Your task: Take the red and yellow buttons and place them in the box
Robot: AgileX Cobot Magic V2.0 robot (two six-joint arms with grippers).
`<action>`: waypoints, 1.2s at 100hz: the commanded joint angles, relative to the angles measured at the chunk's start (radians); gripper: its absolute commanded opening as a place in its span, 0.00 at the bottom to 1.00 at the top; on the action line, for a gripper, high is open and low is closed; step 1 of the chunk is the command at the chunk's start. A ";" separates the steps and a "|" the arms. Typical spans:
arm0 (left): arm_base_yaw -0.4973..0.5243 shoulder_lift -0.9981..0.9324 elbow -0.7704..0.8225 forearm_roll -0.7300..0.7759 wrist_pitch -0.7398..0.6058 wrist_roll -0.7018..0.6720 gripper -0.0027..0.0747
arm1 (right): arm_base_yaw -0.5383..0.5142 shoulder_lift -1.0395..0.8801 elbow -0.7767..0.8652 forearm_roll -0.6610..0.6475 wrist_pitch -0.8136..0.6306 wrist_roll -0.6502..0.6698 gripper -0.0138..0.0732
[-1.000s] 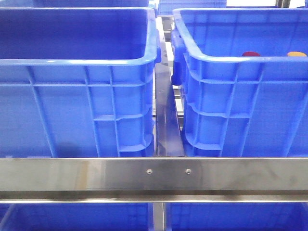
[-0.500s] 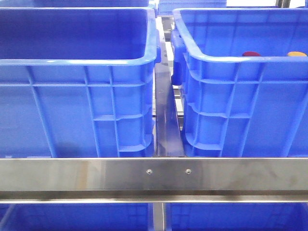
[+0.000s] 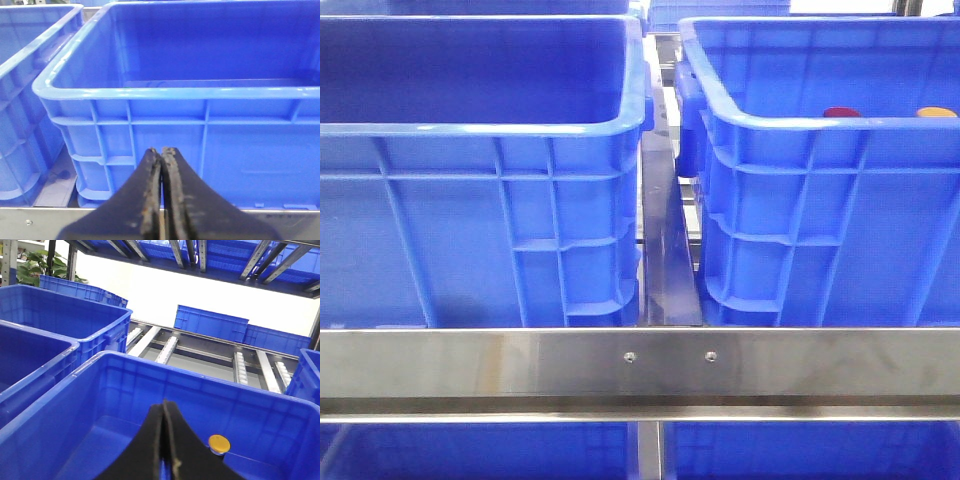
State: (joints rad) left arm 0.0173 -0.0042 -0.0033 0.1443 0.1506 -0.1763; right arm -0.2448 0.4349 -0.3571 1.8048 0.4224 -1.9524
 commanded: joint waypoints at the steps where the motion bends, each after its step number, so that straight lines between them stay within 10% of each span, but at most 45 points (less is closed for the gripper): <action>1: 0.002 -0.035 0.050 -0.011 -0.083 -0.011 0.01 | -0.005 0.003 -0.024 0.114 0.027 0.000 0.08; 120: 0.002 -0.035 0.048 -0.011 -0.083 -0.011 0.01 | 0.125 0.003 -0.025 0.076 -0.053 0.000 0.08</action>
State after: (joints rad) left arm 0.0195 -0.0042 -0.0033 0.1421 0.1490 -0.1763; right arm -0.1218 0.4349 -0.3571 1.8048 0.4026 -1.9524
